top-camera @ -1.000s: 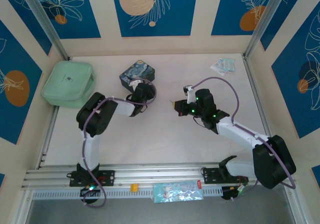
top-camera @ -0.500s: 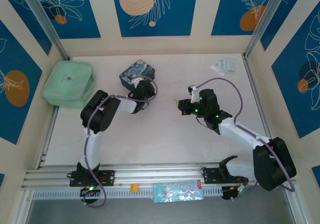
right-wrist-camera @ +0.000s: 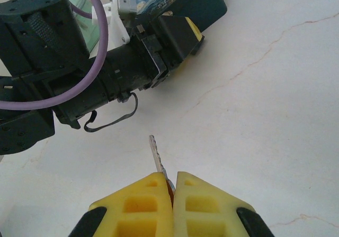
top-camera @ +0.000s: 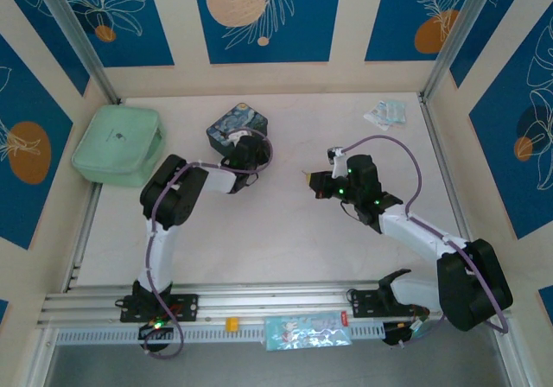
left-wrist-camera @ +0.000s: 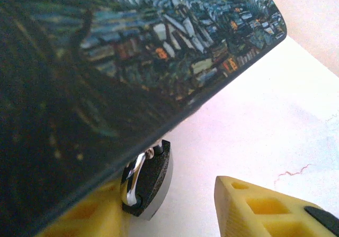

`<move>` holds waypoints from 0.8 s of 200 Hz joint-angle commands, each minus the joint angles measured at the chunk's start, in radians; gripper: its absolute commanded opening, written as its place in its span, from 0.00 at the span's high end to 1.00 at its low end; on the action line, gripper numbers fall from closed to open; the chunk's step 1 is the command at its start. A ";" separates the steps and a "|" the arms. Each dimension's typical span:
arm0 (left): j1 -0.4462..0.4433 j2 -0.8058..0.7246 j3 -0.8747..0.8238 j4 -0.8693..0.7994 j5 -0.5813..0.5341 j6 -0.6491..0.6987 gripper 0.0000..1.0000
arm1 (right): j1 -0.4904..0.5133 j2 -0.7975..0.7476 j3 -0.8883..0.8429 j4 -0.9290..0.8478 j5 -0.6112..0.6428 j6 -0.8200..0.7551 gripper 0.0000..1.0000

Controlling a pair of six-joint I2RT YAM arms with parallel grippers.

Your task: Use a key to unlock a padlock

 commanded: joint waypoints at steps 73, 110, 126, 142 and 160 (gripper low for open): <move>0.008 0.048 0.038 0.005 0.017 -0.044 0.99 | -0.027 -0.043 -0.035 0.025 -0.015 0.022 1.00; 0.018 -0.044 -0.071 0.112 0.190 -0.093 1.00 | -0.032 0.002 -0.025 0.035 -0.108 0.017 1.00; 0.025 -0.094 -0.139 0.167 0.277 -0.127 1.00 | -0.032 0.035 -0.026 0.057 -0.151 0.033 1.00; 0.028 -0.148 -0.195 0.188 0.340 -0.137 1.00 | -0.031 0.067 -0.032 0.090 -0.176 0.054 1.00; 0.031 -0.194 -0.245 0.218 0.402 -0.163 1.00 | -0.032 0.108 -0.032 0.123 -0.204 0.075 1.00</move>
